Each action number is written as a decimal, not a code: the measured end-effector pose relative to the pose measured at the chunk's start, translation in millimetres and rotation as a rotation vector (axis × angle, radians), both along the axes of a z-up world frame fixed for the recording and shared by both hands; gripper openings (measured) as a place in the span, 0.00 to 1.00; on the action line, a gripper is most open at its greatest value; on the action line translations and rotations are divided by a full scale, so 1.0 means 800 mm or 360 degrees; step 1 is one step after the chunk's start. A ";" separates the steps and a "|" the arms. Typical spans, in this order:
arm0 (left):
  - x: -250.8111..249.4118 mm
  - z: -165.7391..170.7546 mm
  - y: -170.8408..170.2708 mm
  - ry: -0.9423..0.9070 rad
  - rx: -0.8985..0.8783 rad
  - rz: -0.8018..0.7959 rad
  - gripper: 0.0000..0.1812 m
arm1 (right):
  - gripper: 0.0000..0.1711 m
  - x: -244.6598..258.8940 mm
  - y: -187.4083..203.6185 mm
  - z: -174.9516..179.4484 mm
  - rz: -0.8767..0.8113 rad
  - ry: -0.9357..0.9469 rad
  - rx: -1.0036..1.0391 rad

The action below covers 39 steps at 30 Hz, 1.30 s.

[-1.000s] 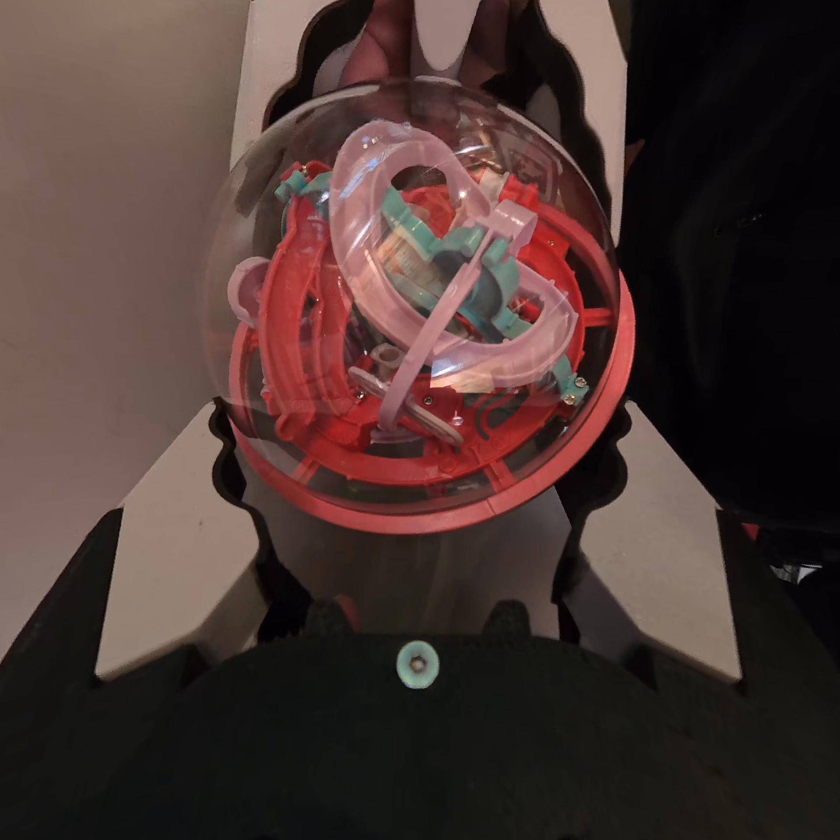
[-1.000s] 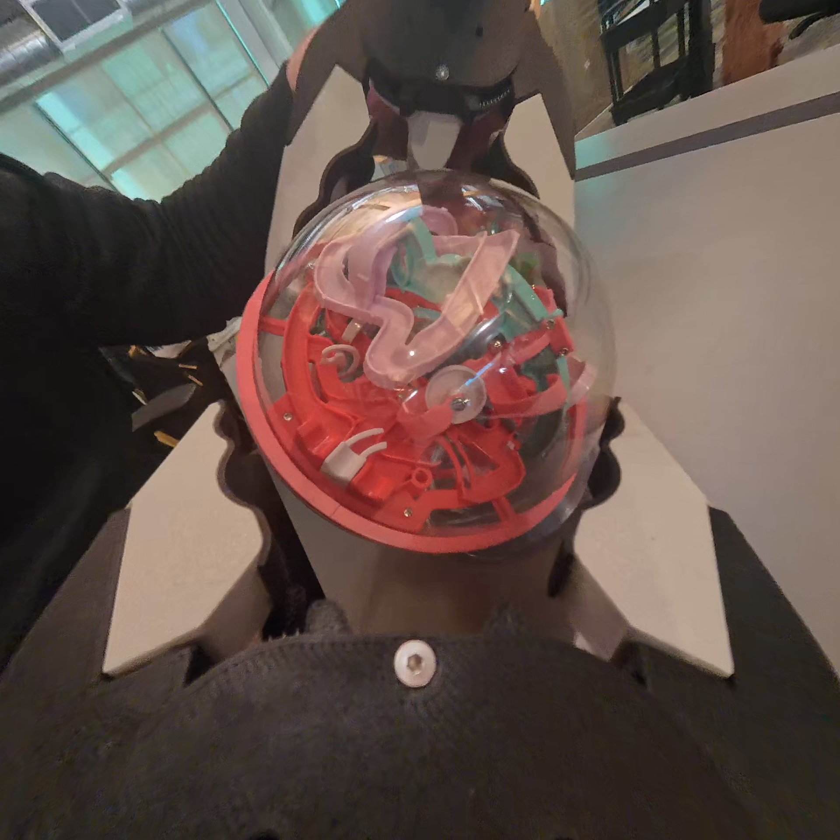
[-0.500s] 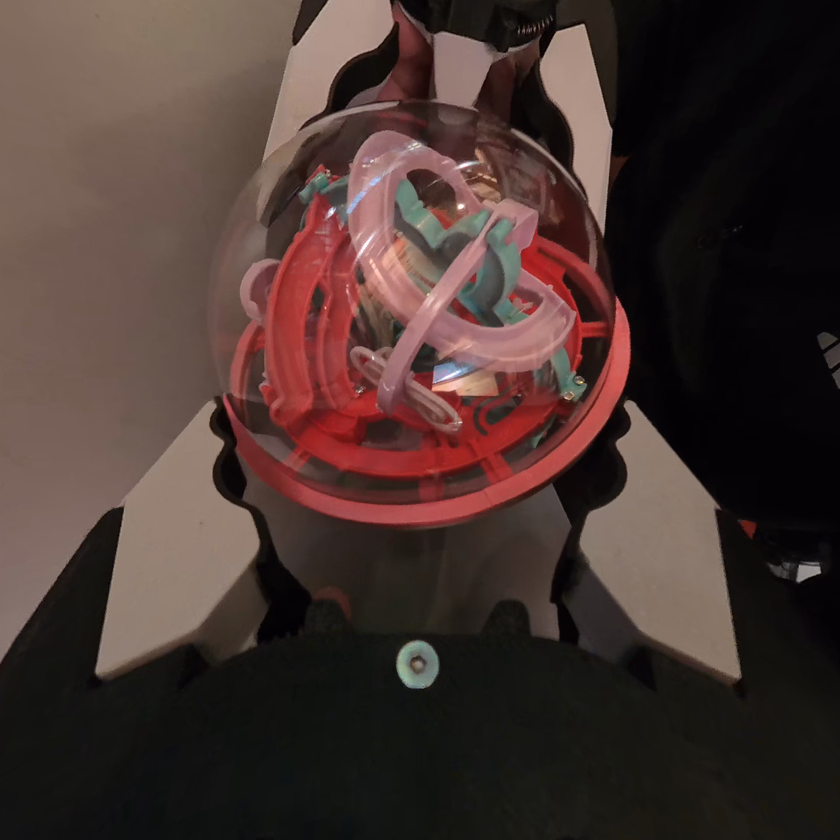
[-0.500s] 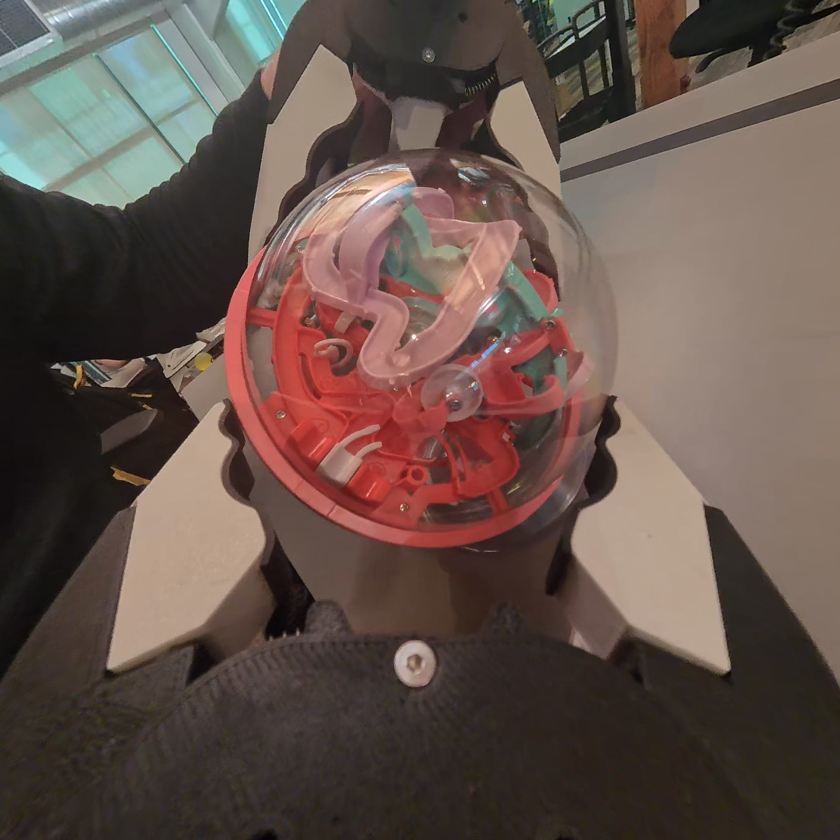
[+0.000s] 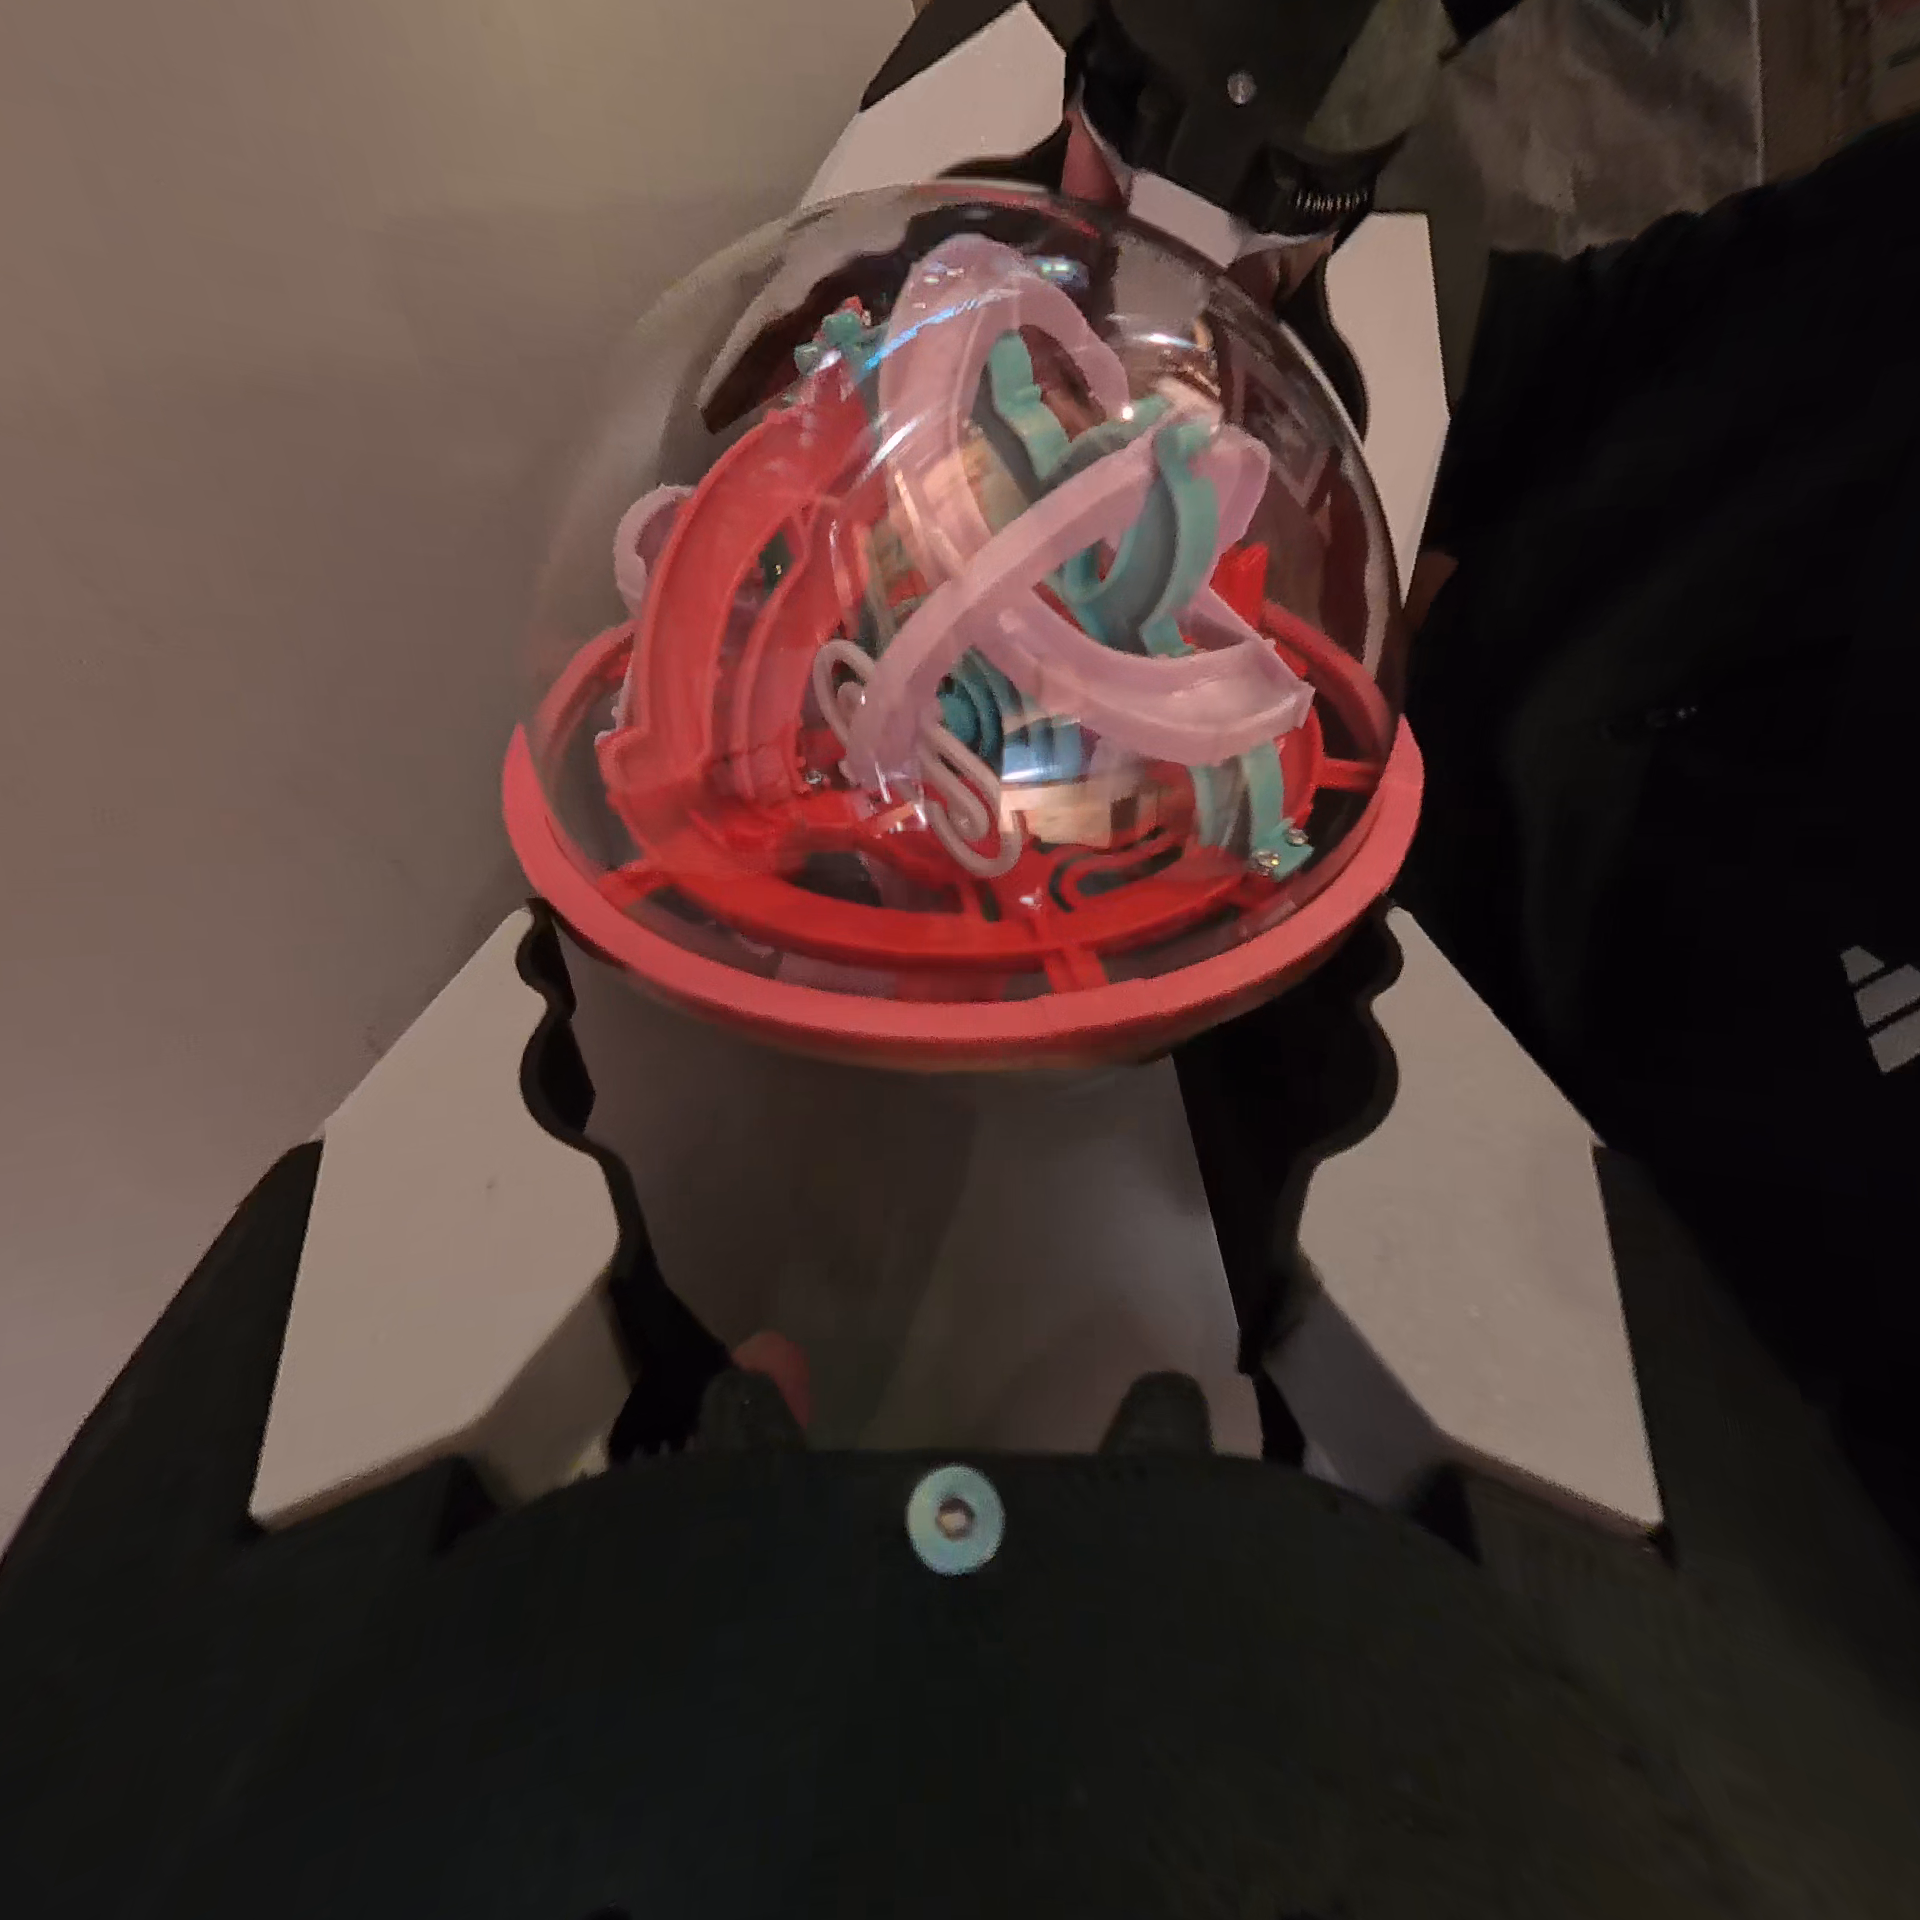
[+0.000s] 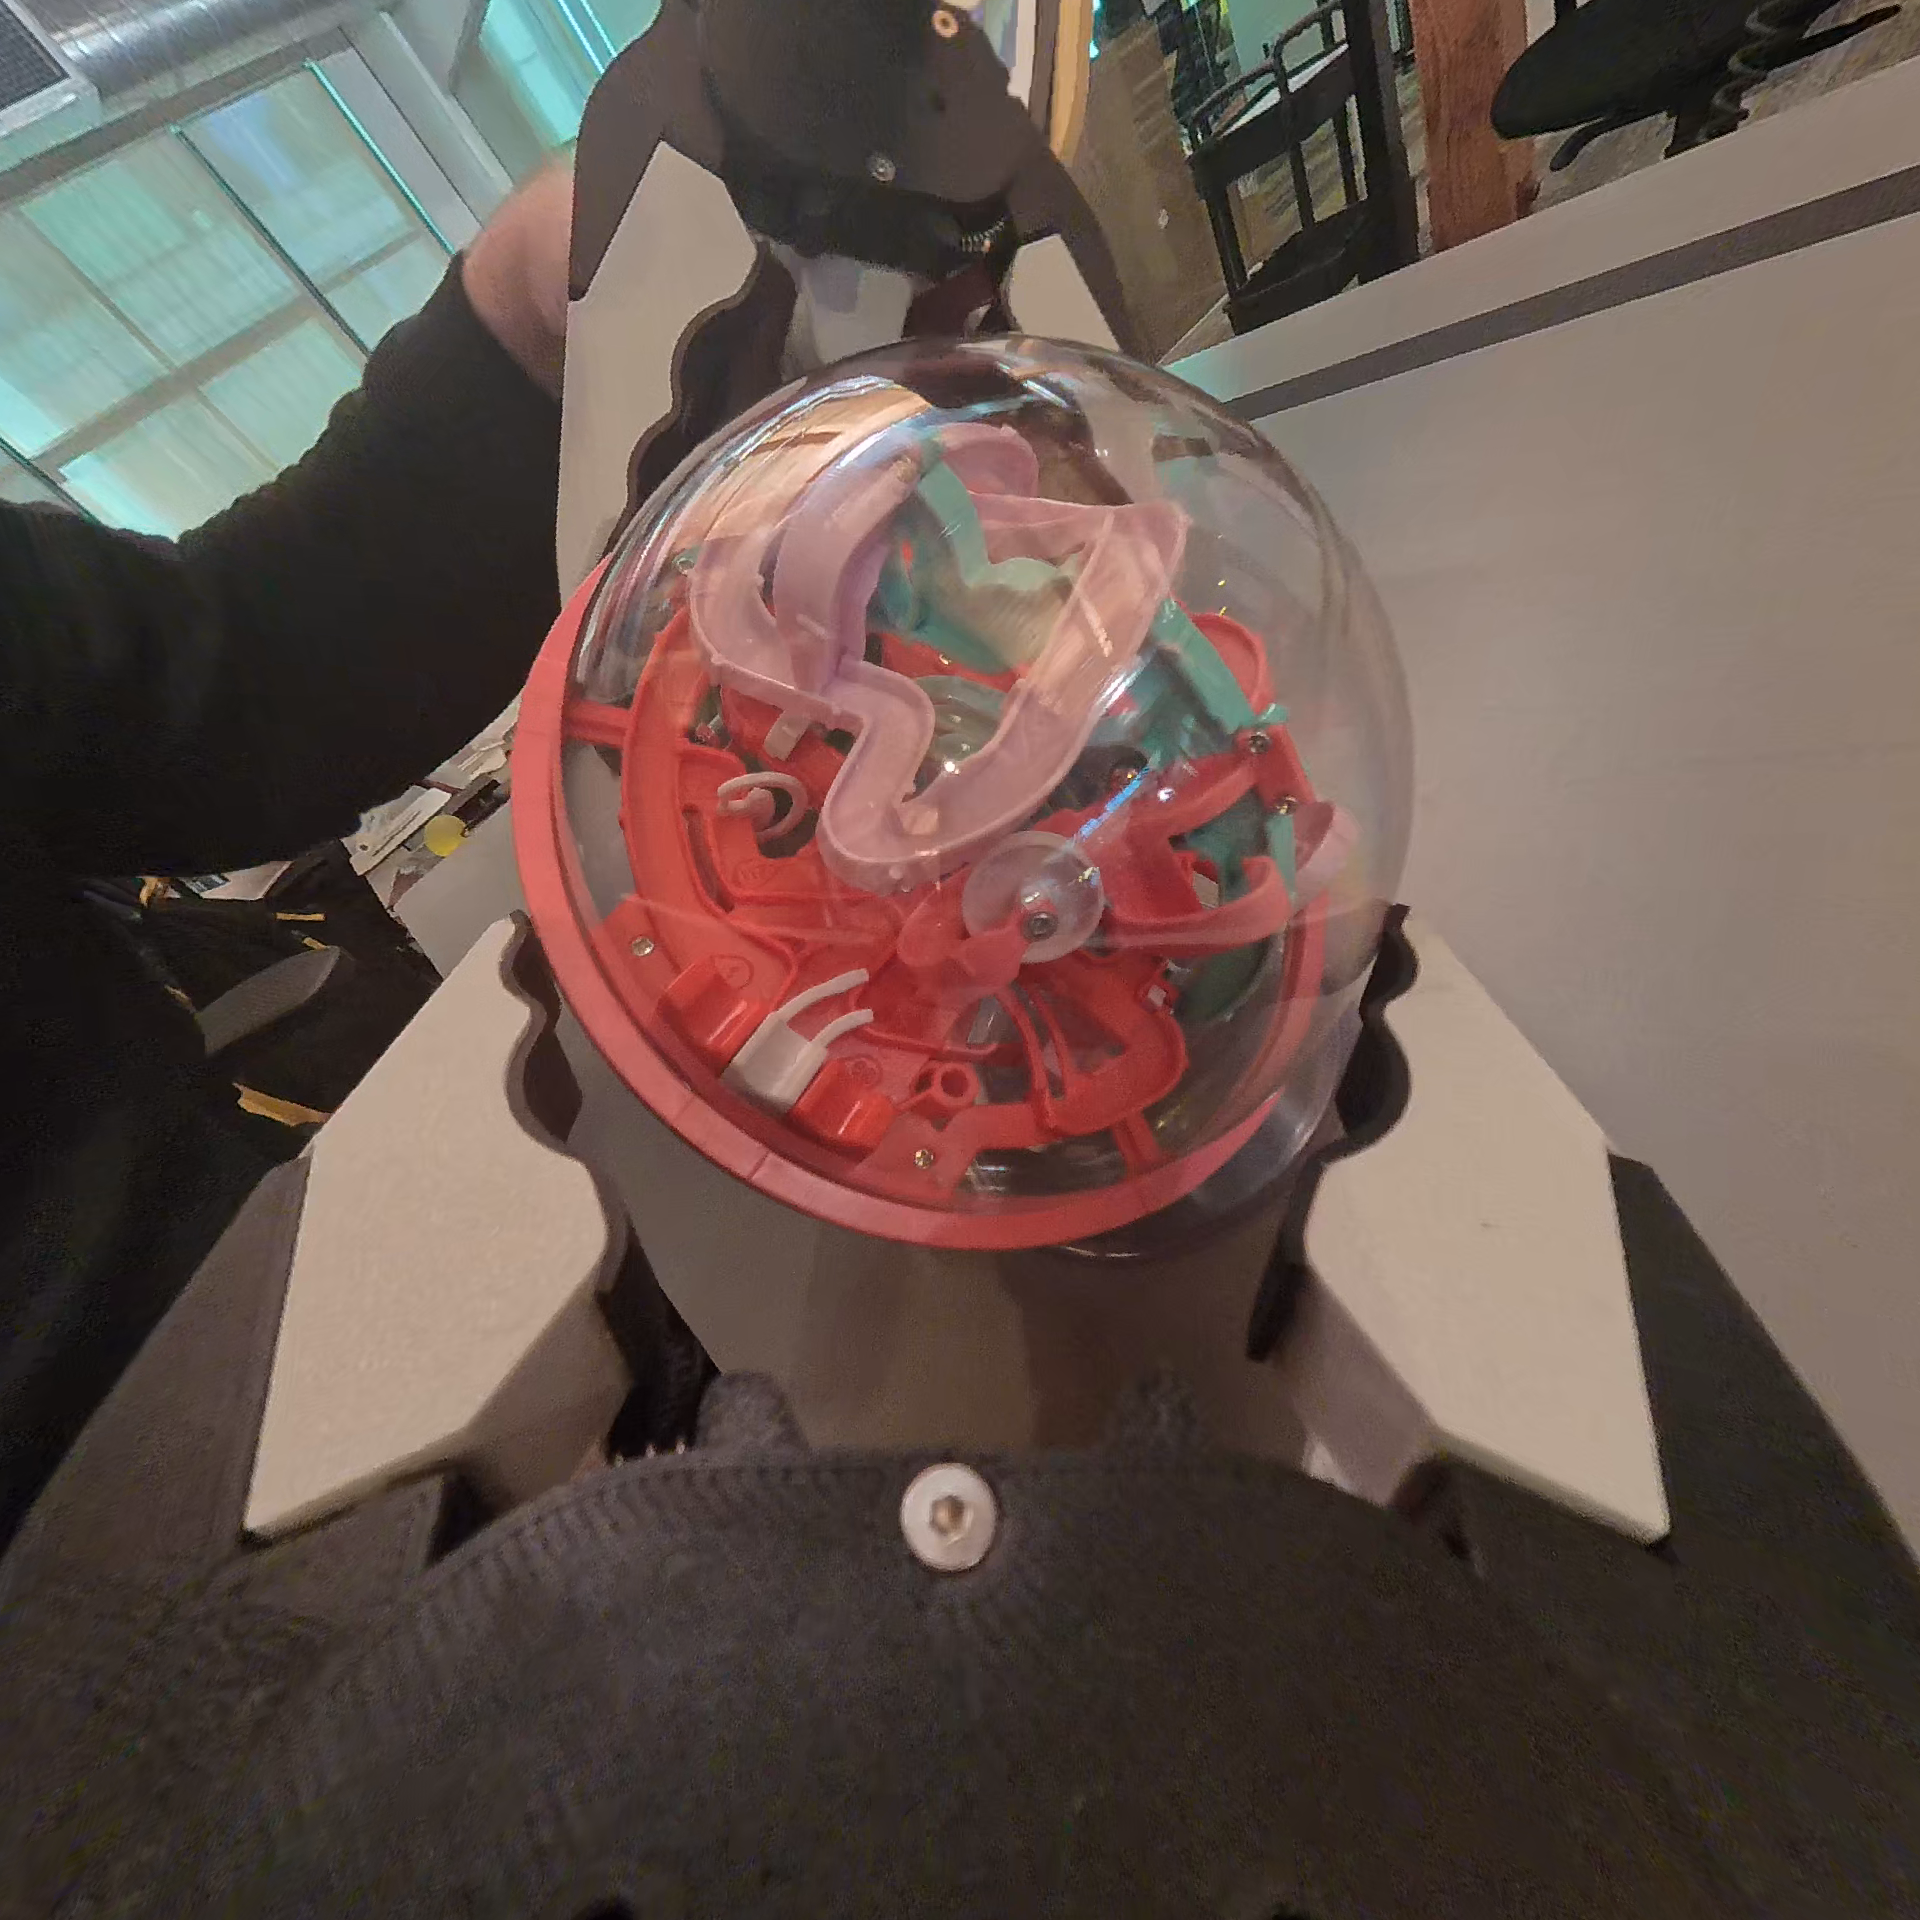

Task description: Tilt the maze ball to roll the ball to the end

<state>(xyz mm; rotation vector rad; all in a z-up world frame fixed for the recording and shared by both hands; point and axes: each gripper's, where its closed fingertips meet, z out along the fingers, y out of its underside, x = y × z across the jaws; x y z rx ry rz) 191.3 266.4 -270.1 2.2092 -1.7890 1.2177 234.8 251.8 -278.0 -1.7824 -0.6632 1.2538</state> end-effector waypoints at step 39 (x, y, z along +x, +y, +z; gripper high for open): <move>-0.006 -0.025 -0.026 -0.0050 0.0279 0.0294 0.78 | 0.87 -0.004 -0.014 0.001 -0.0163 0.0002 -0.0007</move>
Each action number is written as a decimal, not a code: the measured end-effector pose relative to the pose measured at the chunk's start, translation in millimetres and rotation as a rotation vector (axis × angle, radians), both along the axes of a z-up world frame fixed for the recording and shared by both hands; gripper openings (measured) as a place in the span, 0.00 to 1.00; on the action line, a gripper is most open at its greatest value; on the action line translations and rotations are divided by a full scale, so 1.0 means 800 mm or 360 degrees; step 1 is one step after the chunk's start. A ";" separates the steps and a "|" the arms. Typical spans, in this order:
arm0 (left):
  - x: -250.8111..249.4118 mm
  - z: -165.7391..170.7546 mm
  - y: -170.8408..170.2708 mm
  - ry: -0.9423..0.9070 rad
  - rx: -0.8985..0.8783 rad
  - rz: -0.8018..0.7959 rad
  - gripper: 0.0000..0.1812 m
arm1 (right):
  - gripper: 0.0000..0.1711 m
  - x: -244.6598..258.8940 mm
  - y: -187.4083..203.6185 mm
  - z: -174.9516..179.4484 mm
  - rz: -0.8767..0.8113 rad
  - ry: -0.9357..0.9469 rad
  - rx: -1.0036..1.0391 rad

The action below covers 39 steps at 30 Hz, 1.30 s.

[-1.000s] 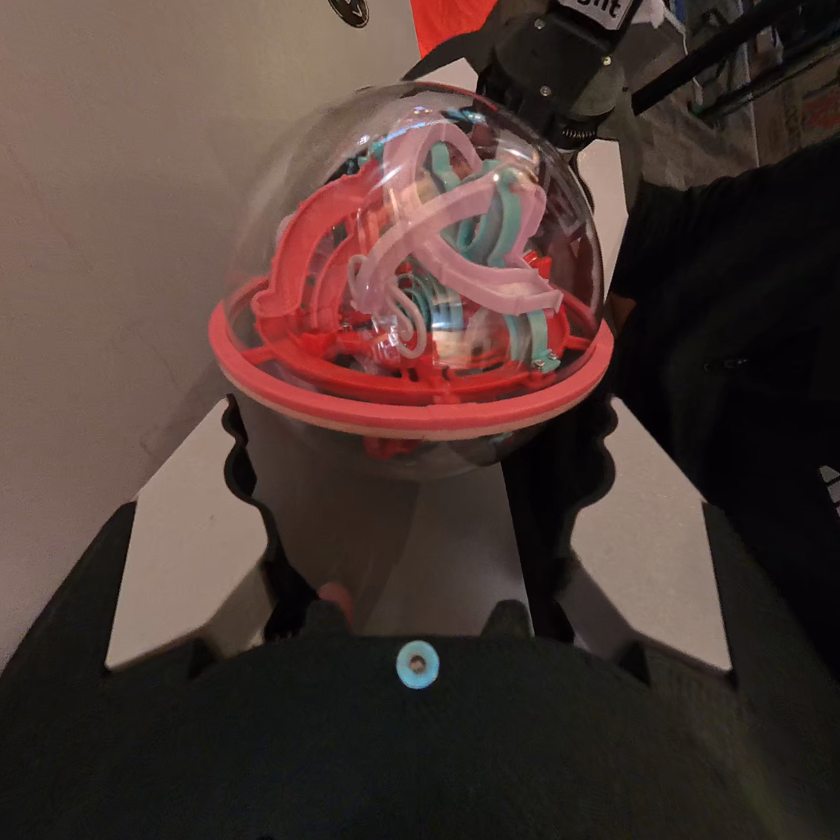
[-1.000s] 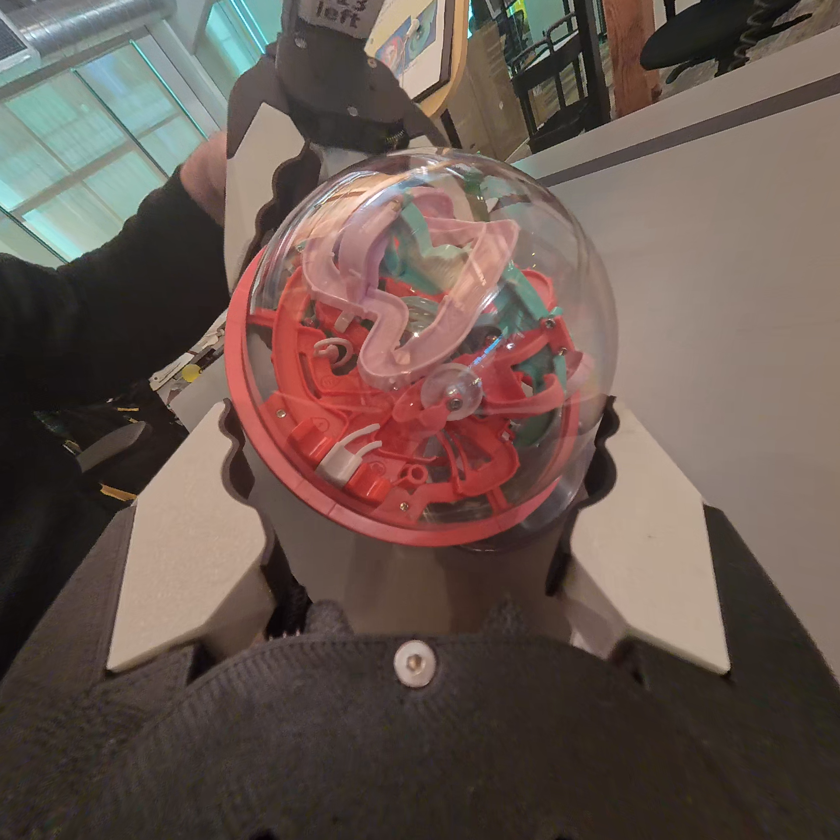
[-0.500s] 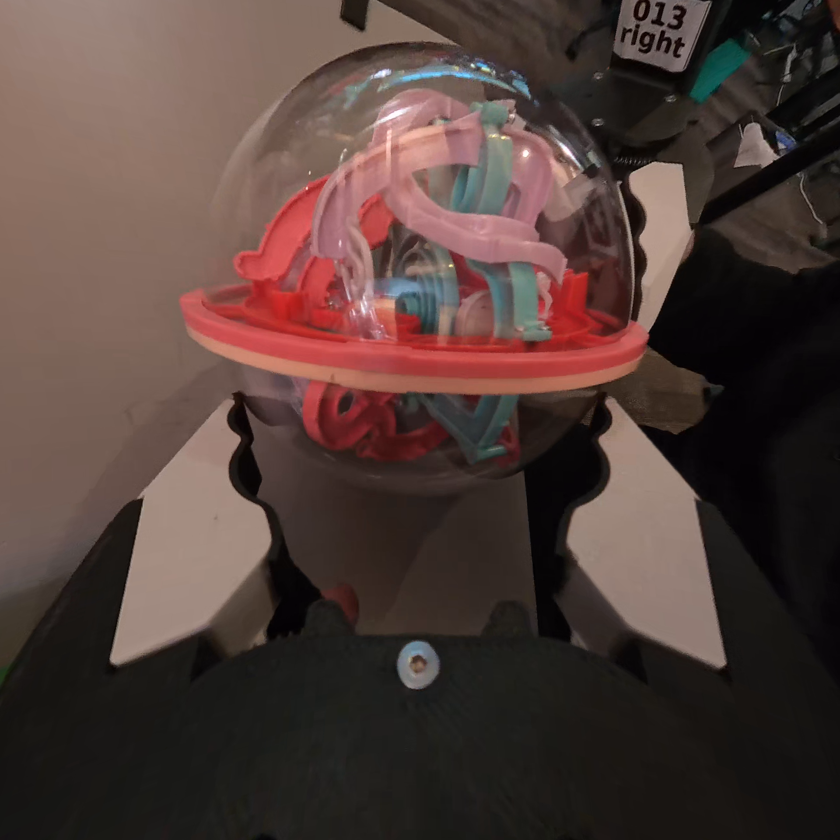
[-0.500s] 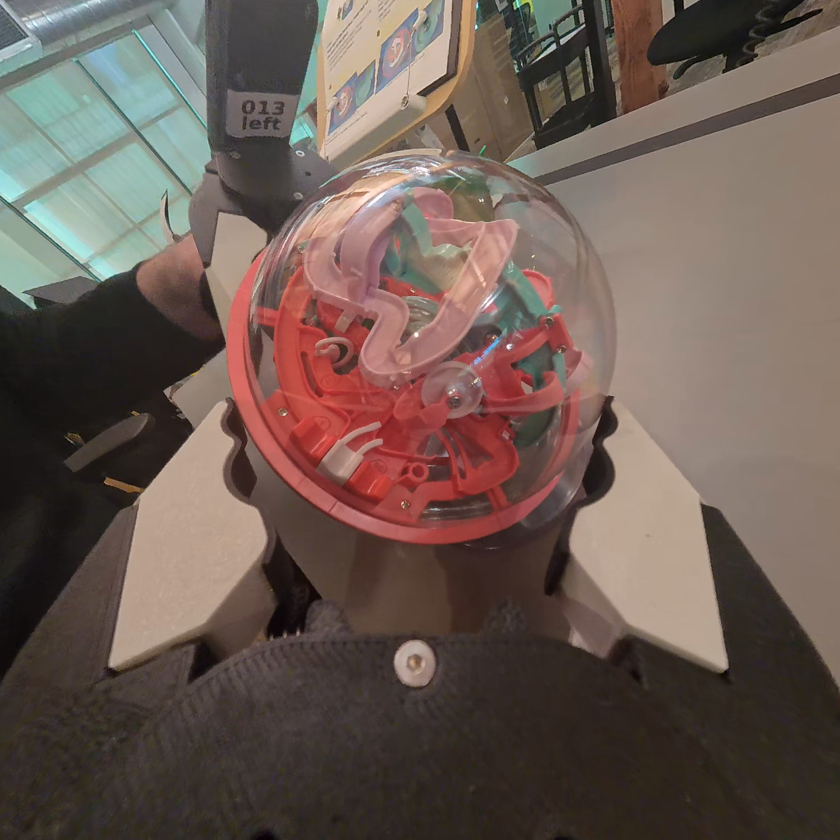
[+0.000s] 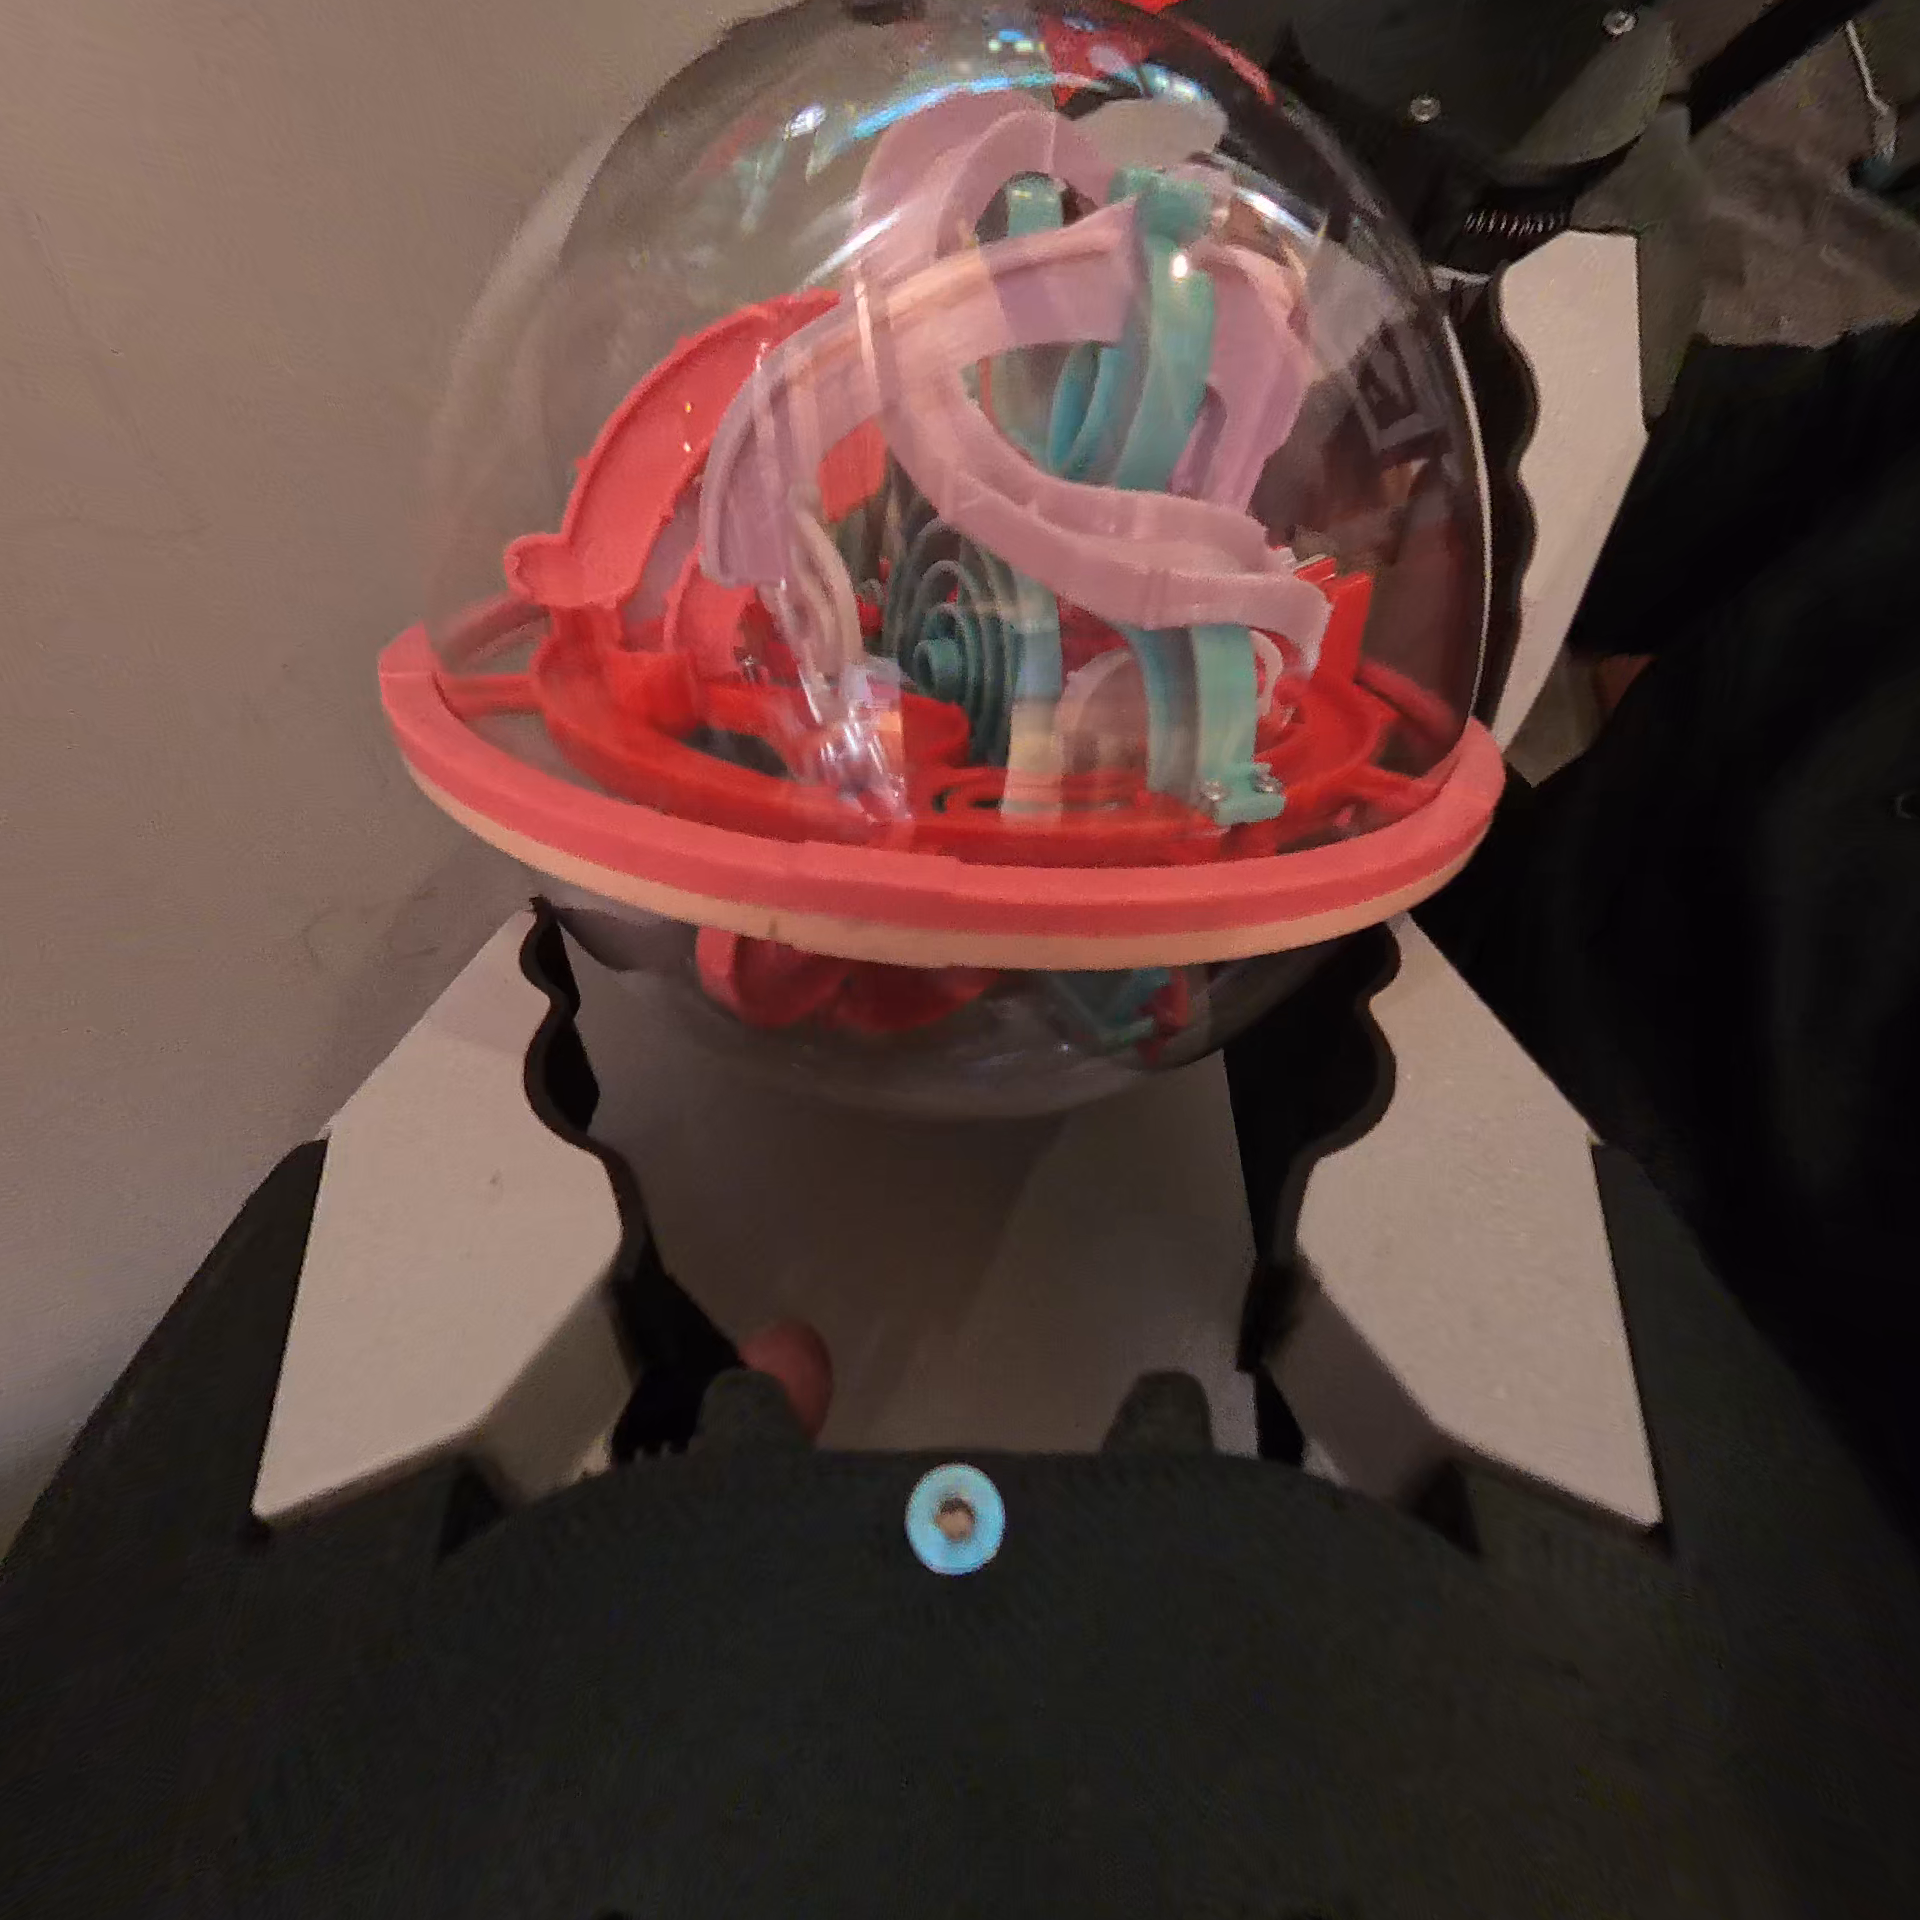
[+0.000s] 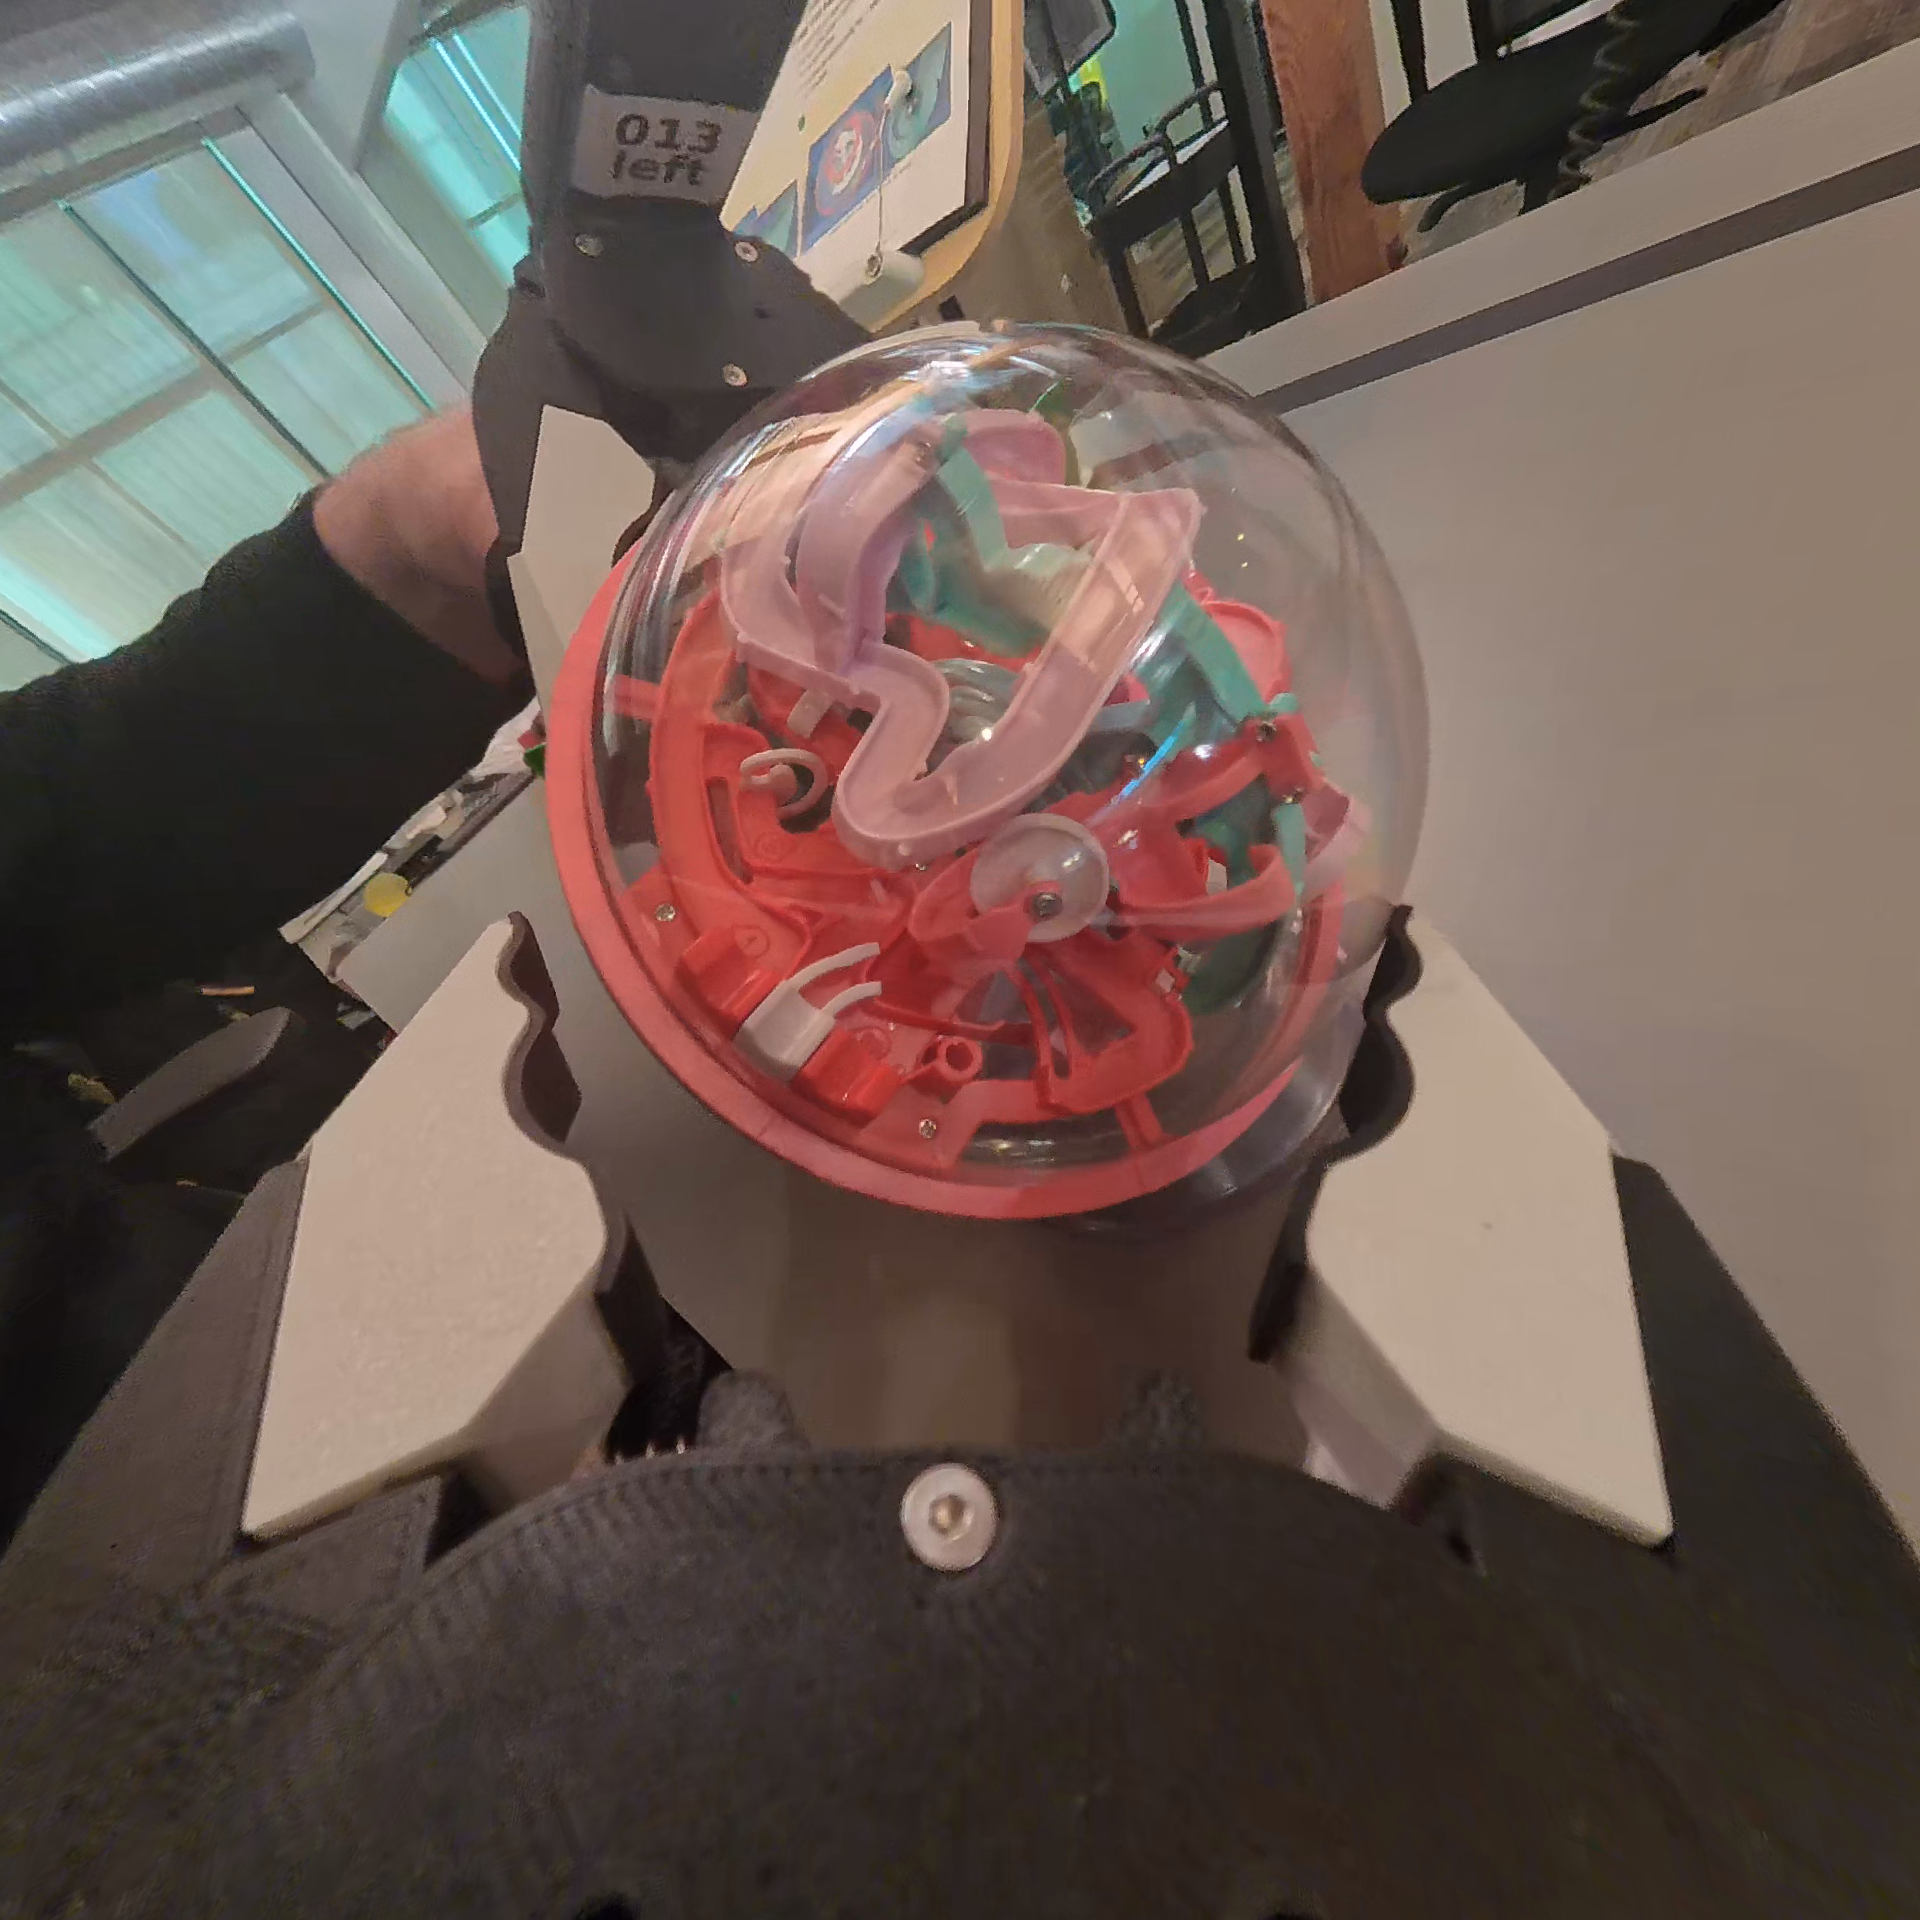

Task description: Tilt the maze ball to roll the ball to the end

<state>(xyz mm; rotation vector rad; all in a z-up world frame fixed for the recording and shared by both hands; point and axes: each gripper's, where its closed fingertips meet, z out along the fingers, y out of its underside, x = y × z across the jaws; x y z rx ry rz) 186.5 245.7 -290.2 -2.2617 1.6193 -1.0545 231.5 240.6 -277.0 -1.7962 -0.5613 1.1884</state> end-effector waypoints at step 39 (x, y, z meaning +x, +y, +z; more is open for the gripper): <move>-0.027 -0.020 0.011 0.0253 -0.0129 -0.0616 0.75 | 0.78 0.009 0.018 -0.002 0.0136 0.0062 0.0035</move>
